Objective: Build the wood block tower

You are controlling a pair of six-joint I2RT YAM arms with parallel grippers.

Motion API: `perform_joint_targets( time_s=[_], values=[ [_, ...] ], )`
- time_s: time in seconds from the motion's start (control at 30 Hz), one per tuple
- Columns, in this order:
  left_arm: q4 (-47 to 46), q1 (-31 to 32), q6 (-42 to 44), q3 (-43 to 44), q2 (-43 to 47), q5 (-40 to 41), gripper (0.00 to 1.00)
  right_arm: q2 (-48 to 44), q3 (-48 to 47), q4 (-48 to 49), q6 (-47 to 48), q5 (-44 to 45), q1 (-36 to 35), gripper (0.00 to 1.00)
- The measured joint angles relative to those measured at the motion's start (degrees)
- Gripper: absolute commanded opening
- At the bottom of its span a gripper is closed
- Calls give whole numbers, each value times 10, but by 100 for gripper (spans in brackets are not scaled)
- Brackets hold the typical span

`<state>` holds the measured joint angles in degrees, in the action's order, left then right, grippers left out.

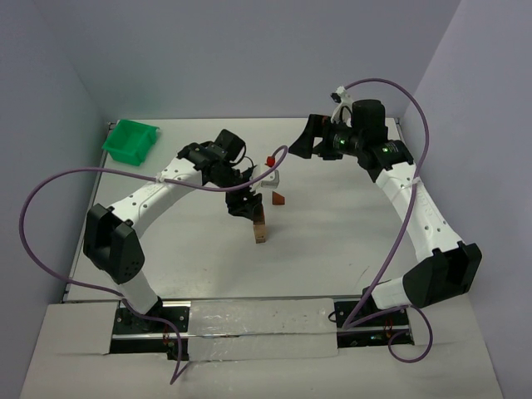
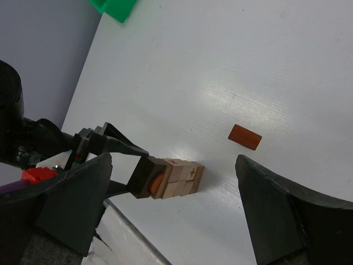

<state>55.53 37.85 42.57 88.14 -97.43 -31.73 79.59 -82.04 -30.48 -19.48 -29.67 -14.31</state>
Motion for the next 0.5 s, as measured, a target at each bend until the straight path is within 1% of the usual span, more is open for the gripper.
perform_joint_targets(
  time_s=[0.5],
  values=[
    [-11,13,-5,0,0,7,12,0,1,0,-2,-2,2,100]
  ],
)
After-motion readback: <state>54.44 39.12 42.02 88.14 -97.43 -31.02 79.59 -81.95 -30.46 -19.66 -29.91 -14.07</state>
